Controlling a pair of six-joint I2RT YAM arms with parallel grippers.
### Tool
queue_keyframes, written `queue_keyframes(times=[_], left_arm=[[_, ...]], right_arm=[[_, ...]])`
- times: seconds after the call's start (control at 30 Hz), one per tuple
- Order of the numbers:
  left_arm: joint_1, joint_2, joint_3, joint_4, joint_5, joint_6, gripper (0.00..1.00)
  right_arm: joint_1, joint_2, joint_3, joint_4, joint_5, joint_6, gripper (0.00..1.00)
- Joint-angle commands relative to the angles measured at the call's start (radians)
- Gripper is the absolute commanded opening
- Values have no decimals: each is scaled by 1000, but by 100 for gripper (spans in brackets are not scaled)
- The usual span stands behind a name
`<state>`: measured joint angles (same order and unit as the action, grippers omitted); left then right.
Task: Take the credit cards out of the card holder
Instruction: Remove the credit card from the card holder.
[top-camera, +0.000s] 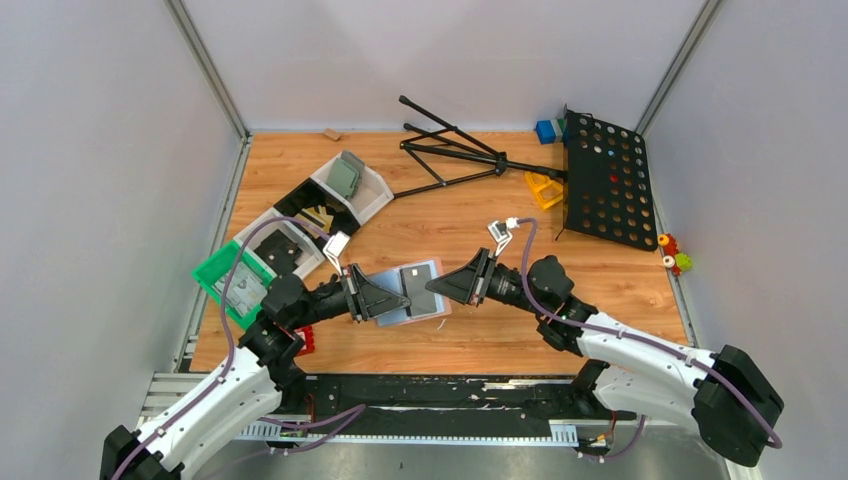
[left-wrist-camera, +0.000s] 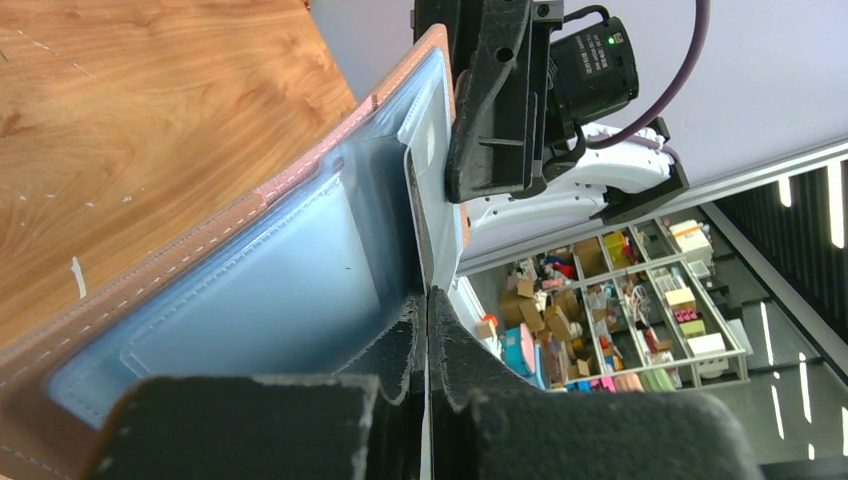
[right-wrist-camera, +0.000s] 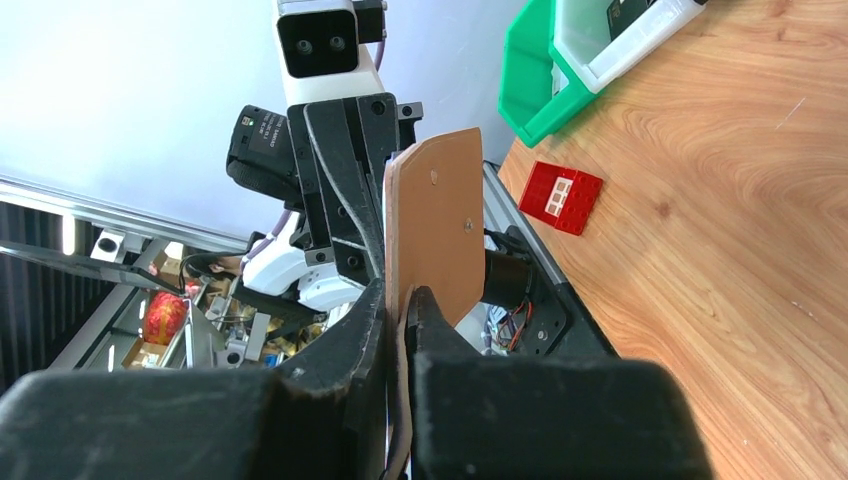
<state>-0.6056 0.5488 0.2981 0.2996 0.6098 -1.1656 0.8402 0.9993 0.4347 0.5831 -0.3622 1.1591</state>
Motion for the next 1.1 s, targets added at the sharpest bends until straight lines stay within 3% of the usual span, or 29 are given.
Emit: queue_keyframes(times=[0.0,0.2,0.47,0.63,0.93,1.07], left_arm=[[2,-16,9,1,-18,17,0],[1,11,4,68,2,-11,0],[1,92,7,192,70,-54,17],[1,59,6,153,46,-42,0],[1,8,-15,131,31,-49,6],[1,4,-20,165,29,-63,2]], right_arm=[[-29,-41,-13,58,-9,42,0],[-33,-9,-10,115,-51,64,0],[-31,48,-10,202,-100,101,0],[-32,25,-21,191,-79,98,0],[-36,-26,-35,136,-38,87,0],[-38,-24,-37,141,-40,92,0]])
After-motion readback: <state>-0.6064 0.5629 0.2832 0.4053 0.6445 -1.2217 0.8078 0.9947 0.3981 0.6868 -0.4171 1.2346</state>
